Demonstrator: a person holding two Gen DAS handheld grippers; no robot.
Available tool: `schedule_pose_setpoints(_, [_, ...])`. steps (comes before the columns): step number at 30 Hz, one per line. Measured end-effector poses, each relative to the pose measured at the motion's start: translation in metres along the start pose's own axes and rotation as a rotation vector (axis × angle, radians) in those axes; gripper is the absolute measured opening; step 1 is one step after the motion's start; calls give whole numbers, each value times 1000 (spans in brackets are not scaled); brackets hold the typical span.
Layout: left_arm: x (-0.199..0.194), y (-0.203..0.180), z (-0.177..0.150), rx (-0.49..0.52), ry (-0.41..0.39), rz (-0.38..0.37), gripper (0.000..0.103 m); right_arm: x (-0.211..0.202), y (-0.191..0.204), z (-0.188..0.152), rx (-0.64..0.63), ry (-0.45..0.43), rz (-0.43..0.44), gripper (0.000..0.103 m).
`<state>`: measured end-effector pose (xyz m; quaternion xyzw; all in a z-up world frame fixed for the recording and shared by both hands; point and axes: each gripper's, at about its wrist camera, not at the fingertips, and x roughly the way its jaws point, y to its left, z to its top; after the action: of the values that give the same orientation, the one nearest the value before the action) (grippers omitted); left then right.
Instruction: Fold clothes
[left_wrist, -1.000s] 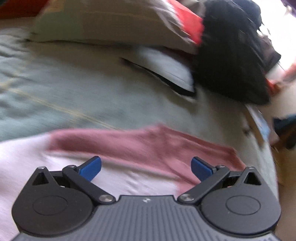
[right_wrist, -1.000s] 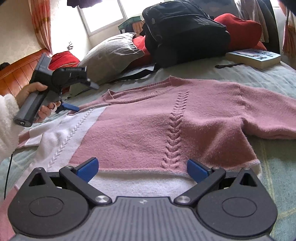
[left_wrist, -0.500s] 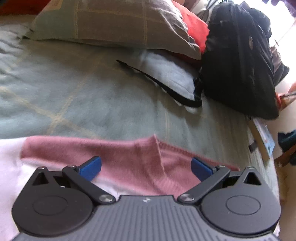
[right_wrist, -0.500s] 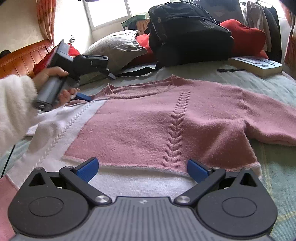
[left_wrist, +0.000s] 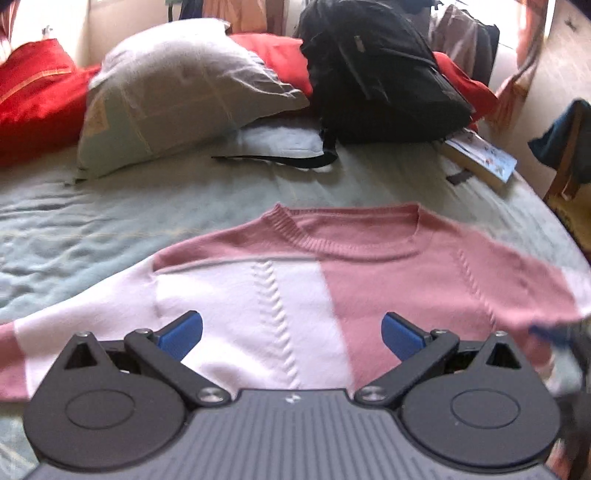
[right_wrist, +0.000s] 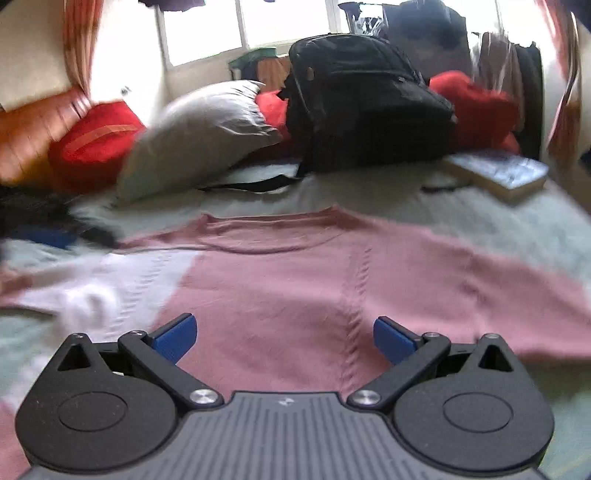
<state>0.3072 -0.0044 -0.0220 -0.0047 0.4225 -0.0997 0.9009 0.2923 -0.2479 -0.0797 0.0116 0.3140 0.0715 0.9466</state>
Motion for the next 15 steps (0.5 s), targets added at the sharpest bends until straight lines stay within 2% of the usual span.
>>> schedule_pose_setpoints(2, [-2,0,-15,-13,-3,-12,102,14,2,-1,-31,2,-51,103])
schedule_pose_setpoints(5, [-3,-2,-38,-36,-4,-39,102,45,-20,-20,-1,119,-76,103])
schedule_pose_setpoints(7, [-4,-3,-53,-52,-5,-57,102,34,-36,-36,6,68,-34,103])
schedule_pose_setpoints(10, [-5,-5,-76,-75,-6,-84,102,11,-53,-46,-3,89,-51,103])
schedule_pose_setpoints(15, [-4,-10,-103,-93,16,-121,102,-8,-66,-51,-1,99,-5,103])
